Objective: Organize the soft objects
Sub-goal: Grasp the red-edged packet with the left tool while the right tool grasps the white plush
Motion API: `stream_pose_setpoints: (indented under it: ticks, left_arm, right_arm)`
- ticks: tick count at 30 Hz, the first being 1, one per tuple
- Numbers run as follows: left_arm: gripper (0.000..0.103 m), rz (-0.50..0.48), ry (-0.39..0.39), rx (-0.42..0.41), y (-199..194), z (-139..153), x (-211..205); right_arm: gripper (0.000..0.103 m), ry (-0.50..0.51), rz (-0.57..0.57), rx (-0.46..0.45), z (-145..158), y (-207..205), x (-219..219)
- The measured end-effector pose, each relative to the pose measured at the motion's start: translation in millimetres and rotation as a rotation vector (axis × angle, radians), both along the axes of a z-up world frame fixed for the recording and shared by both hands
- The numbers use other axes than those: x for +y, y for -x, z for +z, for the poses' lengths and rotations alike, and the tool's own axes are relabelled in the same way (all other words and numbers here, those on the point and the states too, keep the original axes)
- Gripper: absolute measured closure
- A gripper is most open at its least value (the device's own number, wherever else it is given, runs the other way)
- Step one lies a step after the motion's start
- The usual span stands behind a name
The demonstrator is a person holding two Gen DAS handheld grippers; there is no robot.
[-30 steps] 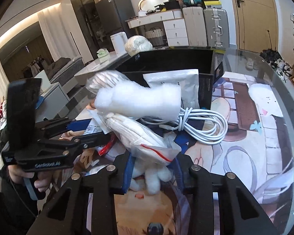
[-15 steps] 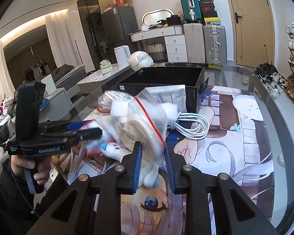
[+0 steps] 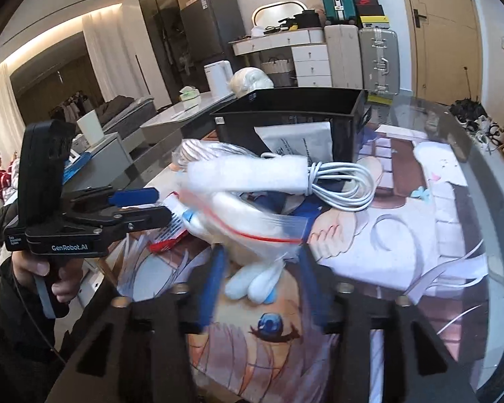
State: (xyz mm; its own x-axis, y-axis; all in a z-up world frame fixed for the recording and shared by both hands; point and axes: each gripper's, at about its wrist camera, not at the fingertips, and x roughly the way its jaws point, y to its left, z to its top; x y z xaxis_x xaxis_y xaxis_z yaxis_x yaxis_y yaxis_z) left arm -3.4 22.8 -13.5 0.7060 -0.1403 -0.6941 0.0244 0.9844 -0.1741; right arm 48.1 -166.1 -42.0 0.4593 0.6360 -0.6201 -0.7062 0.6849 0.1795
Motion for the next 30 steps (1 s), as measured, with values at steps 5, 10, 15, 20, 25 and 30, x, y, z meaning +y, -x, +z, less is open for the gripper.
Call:
stream_pose_setpoints:
  ticks: [5, 10, 15, 20, 25, 30]
  left_arm:
    - [0.035, -0.007, -0.025, 0.031, -4, -11, -6]
    - [0.036, -0.019, -0.046, 0.012, -3, -13, -10]
    - [0.055, -0.039, -0.045, -0.008, -2, -11, -12]
    - [0.056, -0.029, -0.022, -0.032, 3, -6, -7]
    - [0.056, -0.025, 0.004, -0.070, 9, 5, -4]
    - [0.056, -0.018, 0.022, -0.119, 18, 23, -2]
  right_arm:
    - [0.042, 0.047, 0.004, 0.016, -13, -3, 10]
    - [0.041, 0.050, 0.016, 0.014, -17, -3, 25]
    - [0.058, 0.087, 0.000, -0.040, -20, 1, 39]
    - [0.061, 0.047, 0.025, -0.024, -16, 5, 31]
    - [0.061, -0.003, 0.016, -0.056, -1, 16, 13]
    - [0.061, -0.050, -0.004, -0.112, 23, 27, 1]
